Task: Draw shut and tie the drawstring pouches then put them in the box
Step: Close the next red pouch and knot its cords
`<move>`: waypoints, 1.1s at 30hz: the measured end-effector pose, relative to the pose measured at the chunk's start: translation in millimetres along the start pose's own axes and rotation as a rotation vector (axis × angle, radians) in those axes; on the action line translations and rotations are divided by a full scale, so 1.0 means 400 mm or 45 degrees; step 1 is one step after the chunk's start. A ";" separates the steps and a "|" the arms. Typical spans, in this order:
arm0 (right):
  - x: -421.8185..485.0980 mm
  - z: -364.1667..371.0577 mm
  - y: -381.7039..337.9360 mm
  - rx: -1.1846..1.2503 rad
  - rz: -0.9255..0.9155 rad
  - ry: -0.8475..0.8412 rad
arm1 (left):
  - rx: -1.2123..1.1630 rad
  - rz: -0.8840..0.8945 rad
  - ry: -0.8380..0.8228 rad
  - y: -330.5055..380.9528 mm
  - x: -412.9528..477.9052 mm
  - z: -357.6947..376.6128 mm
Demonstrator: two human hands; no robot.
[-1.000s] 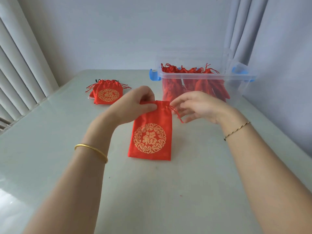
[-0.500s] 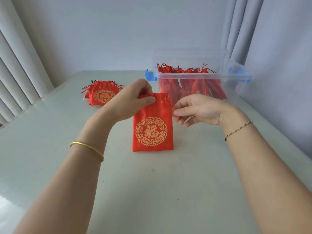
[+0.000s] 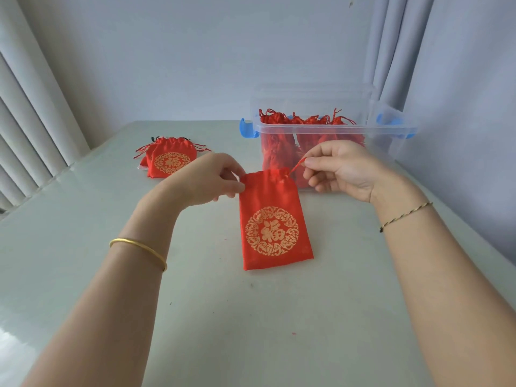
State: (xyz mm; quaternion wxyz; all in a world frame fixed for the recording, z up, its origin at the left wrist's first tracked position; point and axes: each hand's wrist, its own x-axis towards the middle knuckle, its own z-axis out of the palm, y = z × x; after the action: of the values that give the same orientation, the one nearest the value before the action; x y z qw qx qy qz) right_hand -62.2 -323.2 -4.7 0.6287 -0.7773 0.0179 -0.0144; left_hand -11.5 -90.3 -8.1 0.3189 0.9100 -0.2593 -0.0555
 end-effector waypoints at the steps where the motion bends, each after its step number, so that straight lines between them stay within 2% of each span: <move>1: 0.001 -0.002 0.000 -0.008 -0.009 0.023 | -0.007 0.002 0.016 -0.001 0.000 0.001; 5: 0.003 -0.008 -0.001 -0.101 -0.028 0.114 | -0.063 -0.001 0.108 -0.009 0.001 -0.002; 10: 0.006 -0.025 0.008 -0.630 -0.151 0.355 | 0.028 -0.036 0.231 -0.021 -0.002 -0.016; 14: 0.013 -0.039 0.016 -0.839 -0.170 0.398 | 0.018 -0.073 0.258 -0.027 -0.010 -0.033; 20: 0.006 -0.035 0.013 -0.774 -0.146 0.419 | 0.075 -0.093 0.360 -0.030 -0.009 -0.041; 23: 0.000 -0.040 0.021 -0.534 -0.110 0.381 | 0.044 -0.100 0.455 -0.036 -0.006 -0.043; 25: -0.001 -0.044 0.025 -0.165 0.002 0.330 | -0.143 -0.146 0.455 -0.036 -0.004 -0.042; 27: -0.003 -0.049 0.027 0.123 0.124 0.275 | -0.505 -0.249 0.408 -0.031 -0.006 -0.037; 30: -0.003 -0.059 0.028 0.352 0.229 0.183 | -1.201 -0.378 0.266 -0.029 -0.007 -0.036; 33: -0.004 -0.079 0.030 0.528 0.262 0.222 | -1.860 -0.471 0.119 -0.046 -0.004 -0.049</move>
State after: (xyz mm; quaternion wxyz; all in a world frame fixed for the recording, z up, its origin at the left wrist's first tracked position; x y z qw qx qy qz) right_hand -65.2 -356.5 -9.9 0.7691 -0.6214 0.1478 -0.0206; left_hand 0.2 -66.4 -3.9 0.8372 0.4972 0.0142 -0.2272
